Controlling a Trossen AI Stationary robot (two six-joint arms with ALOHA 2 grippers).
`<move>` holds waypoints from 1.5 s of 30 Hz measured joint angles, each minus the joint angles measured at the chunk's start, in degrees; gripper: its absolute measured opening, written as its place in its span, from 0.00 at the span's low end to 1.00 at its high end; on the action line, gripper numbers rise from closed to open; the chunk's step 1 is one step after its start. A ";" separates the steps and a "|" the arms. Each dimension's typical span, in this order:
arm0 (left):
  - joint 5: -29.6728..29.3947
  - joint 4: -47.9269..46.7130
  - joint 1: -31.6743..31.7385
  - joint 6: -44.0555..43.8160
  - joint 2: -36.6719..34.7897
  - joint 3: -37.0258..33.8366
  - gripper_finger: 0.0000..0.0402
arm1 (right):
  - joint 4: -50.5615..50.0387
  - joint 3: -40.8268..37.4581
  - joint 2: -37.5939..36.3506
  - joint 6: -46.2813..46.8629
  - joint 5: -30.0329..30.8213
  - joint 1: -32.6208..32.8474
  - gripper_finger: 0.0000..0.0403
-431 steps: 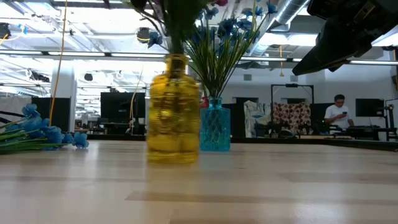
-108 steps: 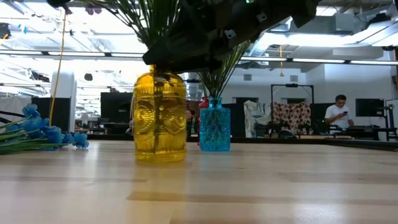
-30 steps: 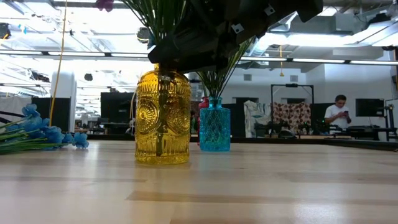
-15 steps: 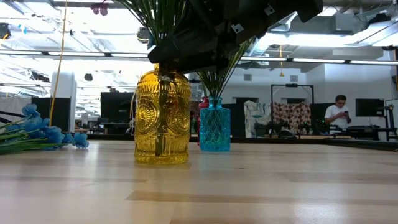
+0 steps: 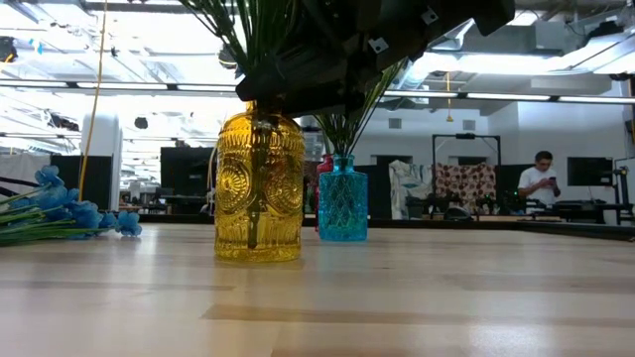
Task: Sort flowers into vase by color
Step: Put the violet flower into the yellow crystal vase
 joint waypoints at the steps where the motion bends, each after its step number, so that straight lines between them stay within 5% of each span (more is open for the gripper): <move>1: 0.83 -1.26 0.00 -0.31 -0.13 0.00 0.53 | 0.04 0.00 0.00 0.00 0.00 0.00 0.44; 18: 10.74 -15.24 -0.33 -2.61 -1.91 -0.04 0.53 | 0.24 -0.02 0.04 -0.11 0.00 -0.04 0.45; 25: 8.70 -26.09 -0.39 -10.01 -2.57 -0.07 0.53 | -0.02 -0.04 -0.09 -0.13 0.03 -0.02 0.45; 45: 0.26 -25.43 -0.37 -14.33 -2.47 -0.07 0.53 | -0.74 0.02 -0.04 0.02 -0.05 0.02 0.45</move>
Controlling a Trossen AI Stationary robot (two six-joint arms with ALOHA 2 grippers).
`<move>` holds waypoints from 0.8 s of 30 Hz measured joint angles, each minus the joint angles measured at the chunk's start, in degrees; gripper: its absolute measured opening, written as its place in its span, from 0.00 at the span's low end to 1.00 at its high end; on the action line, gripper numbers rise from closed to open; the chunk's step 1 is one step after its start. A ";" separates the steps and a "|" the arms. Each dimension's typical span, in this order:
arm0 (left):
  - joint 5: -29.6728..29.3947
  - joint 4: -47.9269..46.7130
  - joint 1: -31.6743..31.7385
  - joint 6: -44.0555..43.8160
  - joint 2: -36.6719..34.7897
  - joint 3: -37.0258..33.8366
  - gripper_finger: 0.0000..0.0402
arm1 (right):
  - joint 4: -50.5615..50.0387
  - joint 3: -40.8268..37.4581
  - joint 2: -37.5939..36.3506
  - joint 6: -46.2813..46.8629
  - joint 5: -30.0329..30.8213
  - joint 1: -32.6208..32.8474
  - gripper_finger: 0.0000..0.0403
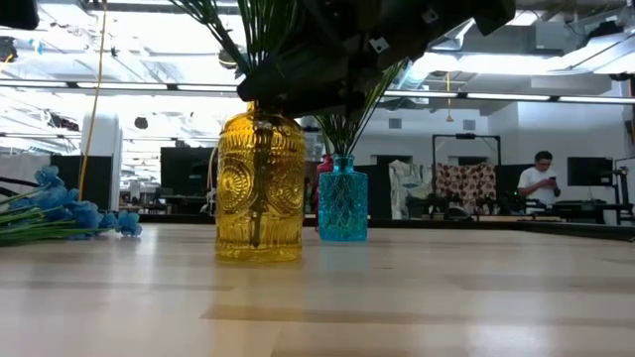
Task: Sort flowers into vase by color
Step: Put the violet flower into the yellow crystal vase
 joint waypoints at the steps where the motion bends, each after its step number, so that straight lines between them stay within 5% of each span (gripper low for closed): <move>1: 0.00 -0.26 0.00 -0.87 0.00 0.00 0.53 | -0.39 0.02 -0.02 0.00 0.01 0.00 0.45; 11: -9.38 -0.66 0.03 -0.01 0.03 0.00 0.53 | -7.48 -0.02 -2.93 0.04 -0.01 0.76 0.45; 24: -7.76 -1.34 0.02 4.11 0.04 0.00 0.53 | -14.75 0.07 -4.27 3.82 0.29 2.24 0.45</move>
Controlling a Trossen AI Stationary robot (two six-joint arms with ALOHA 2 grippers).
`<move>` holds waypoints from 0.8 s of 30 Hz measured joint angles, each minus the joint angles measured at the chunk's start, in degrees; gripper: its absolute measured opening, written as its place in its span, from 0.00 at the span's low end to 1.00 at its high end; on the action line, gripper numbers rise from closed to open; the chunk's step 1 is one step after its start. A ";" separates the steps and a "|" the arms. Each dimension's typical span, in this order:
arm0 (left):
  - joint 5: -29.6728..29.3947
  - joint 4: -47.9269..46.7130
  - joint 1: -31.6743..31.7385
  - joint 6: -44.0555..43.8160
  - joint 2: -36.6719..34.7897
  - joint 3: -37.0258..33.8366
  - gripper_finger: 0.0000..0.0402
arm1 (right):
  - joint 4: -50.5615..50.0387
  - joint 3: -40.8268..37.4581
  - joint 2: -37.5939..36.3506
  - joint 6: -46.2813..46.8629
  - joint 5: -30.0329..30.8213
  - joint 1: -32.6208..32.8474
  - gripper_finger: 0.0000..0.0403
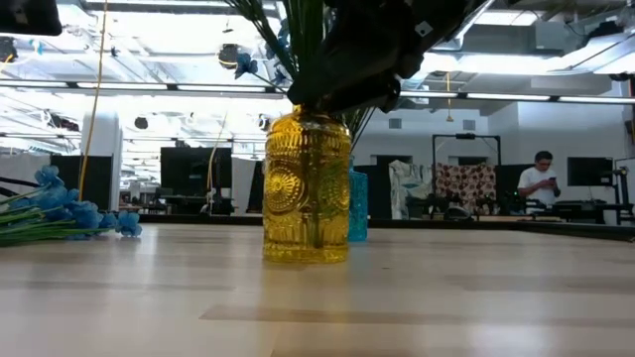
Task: Sort flowers into vase by color
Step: Put the violet flower into the yellow crystal vase
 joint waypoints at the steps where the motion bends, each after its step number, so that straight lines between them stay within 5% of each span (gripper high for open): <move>1: 1.42 -0.26 0.00 0.72 0.00 0.00 0.53 | -0.34 0.00 -0.02 0.06 -0.01 0.17 0.45; 11: 4.05 -3.42 -0.02 1.05 0.00 0.00 0.53 | -1.36 -0.07 -0.74 0.11 -0.10 1.04 0.46; 24: 2.52 -3.42 -0.02 1.05 0.00 0.00 0.53 | -0.45 -0.11 -0.67 -0.22 -0.23 1.08 0.61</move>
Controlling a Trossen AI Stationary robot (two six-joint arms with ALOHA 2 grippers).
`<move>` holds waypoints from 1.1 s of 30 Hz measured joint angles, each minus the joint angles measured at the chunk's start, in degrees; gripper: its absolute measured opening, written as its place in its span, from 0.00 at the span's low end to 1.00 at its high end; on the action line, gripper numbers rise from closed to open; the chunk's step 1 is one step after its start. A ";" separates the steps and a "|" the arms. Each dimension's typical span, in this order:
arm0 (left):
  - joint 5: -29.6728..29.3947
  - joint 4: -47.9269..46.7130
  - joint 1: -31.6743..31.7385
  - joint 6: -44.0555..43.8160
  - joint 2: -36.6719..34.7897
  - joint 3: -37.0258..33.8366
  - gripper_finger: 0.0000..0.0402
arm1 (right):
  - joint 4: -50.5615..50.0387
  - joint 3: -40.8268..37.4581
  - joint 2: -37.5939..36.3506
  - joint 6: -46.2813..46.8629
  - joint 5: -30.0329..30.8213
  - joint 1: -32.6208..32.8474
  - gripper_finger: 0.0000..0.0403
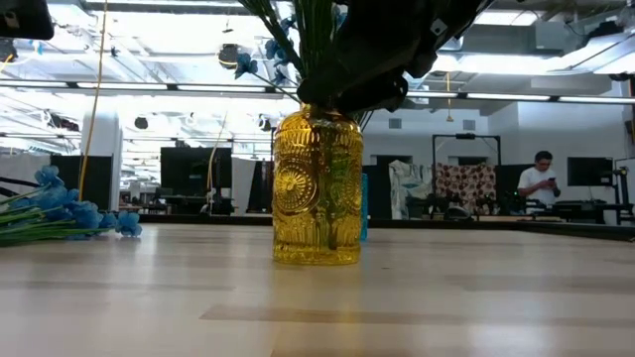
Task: Sort flowers into vase by color
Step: Put the violet flower into the yellow crystal vase, then put the blue flower into the blue crystal vase
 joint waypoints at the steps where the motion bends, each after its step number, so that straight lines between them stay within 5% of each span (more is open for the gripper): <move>1: 0.00 0.00 0.00 0.00 0.00 0.00 0.53 | -0.01 0.00 0.00 0.03 -0.01 0.00 0.62; 15: -2.26 1.84 0.00 2.65 -0.01 0.00 0.53 | -15.98 -0.25 -9.55 -0.12 -0.84 -0.28 0.63; 33: -4.22 1.50 0.02 1.32 -0.02 0.01 0.53 | -27.35 -0.09 -12.45 0.81 -1.75 -0.17 0.63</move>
